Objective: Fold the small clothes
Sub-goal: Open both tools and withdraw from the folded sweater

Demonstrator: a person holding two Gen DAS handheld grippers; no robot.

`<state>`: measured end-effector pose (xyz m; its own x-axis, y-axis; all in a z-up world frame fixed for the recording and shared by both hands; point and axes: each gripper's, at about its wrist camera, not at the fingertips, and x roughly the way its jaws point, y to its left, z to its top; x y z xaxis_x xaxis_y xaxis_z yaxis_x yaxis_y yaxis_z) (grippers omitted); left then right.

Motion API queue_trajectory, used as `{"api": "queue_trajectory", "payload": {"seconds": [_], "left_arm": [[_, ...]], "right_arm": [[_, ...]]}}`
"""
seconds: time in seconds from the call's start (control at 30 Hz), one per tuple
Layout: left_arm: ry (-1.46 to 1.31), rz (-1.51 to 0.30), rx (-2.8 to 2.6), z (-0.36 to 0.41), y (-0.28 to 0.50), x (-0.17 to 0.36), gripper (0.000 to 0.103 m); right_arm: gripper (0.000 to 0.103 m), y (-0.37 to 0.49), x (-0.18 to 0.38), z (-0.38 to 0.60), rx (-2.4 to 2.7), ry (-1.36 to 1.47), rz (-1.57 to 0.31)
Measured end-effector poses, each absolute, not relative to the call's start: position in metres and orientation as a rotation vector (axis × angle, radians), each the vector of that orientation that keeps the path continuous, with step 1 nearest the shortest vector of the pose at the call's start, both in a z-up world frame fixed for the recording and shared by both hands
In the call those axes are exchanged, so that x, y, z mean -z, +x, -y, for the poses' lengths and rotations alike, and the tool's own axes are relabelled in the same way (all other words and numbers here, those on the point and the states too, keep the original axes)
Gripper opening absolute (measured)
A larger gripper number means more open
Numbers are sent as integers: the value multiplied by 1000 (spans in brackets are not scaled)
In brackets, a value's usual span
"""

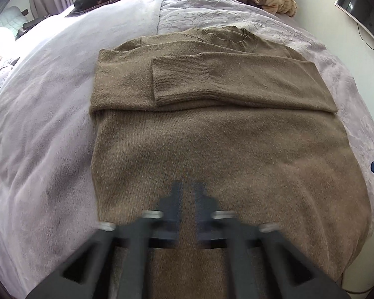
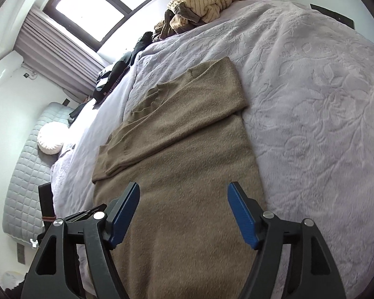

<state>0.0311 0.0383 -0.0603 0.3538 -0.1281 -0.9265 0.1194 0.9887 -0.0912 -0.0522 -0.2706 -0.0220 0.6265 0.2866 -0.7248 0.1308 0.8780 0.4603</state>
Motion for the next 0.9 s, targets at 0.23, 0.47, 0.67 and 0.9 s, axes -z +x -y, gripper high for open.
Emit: {"api": "queue_trajectory", "payload": {"seconds": [0.23,0.47,0.67,0.9], "left_arm": [[23,-1125,125,-40,16,42,102],[-7,-1161,156,-49,1,44,102],[-28,-1151,167,-52,-23,49,102],[-73,-1123,165,-66,-43,50,102]], "right_arm": [[83,-64,22,267,-99,517,-895],[103,-75,12,258,-149,504,-839],[103,-76,20,253,-168,534,-886],[103,-90,33,256,-167,587,-906]]}}
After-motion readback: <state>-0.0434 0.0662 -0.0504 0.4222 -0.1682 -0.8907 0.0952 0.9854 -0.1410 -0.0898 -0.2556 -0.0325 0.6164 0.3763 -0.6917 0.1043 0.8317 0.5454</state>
